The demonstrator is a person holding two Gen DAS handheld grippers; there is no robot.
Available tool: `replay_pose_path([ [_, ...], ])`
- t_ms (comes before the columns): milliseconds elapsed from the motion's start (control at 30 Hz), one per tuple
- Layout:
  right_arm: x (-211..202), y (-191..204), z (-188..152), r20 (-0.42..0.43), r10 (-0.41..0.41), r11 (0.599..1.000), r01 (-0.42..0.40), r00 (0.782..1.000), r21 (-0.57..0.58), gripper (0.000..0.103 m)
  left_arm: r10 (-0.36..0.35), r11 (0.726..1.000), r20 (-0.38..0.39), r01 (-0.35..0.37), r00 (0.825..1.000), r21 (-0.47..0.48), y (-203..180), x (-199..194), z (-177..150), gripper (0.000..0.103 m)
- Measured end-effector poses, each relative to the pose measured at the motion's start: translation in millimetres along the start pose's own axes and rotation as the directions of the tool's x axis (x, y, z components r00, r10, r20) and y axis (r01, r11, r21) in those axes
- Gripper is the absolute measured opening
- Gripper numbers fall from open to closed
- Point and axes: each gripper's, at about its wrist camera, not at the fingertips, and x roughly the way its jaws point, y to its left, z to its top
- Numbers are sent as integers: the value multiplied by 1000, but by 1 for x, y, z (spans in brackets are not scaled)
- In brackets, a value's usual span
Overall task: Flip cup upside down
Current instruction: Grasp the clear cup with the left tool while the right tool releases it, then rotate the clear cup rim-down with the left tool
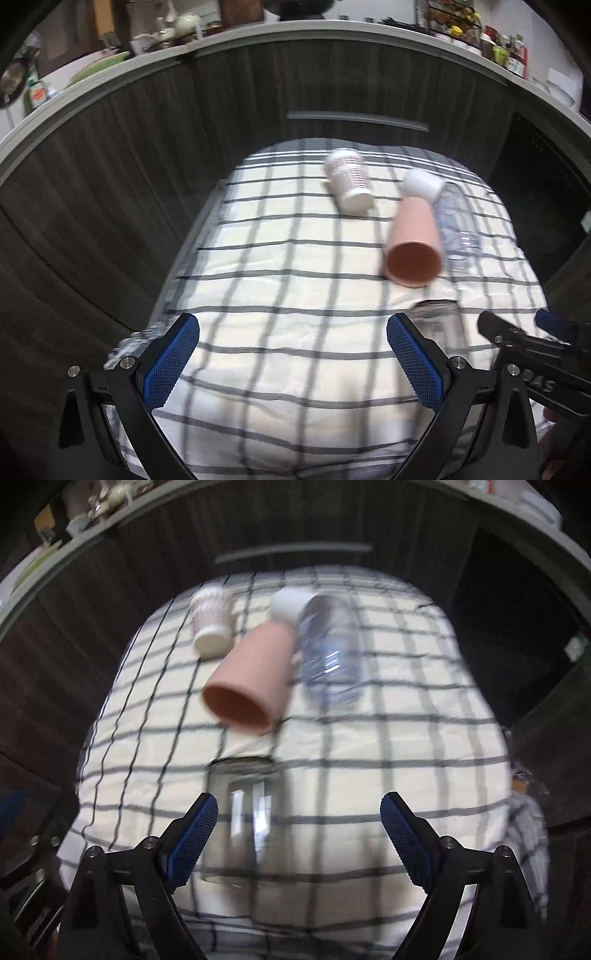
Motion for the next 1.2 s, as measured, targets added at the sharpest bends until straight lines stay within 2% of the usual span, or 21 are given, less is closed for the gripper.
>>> replay_pose_path([
  [133,-24,-38,2,38,-64,997,63,997,37,90,-63,997,-82,66,995,40,-37,8,8,103],
  [267,-38,-79,8,42,-116,990,112,992,85,90,-67,989,-191,91,979,119,-79,17,12,103],
  [367,-44,-103,12,33,-125,986,120,992,115,90,-98,984,-317,139,943,109,-100,34,15,103],
  [467,-44,-121,25,23,-104,986,100,994,135,90,-117,984,-424,164,898,76,-112,54,20,102],
  [667,-32,-131,49,16,-76,987,72,997,141,90,-39,983,-559,134,828,129,-132,88,31,100],
  [800,-20,-133,60,-4,-33,989,33,999,146,90,-18,988,-660,113,751,102,-131,111,29,100],
  [833,-18,-134,62,-7,-25,989,25,1000,147,90,-1,988,-670,106,743,116,-133,114,29,100],
  [1033,2,-136,67,-42,17,989,-11,999,150,90,53,984,-689,80,723,159,-142,129,32,100],
  [1200,16,-140,73,-59,41,987,-31,997,160,90,81,980,-735,82,673,183,-148,148,29,98],
])
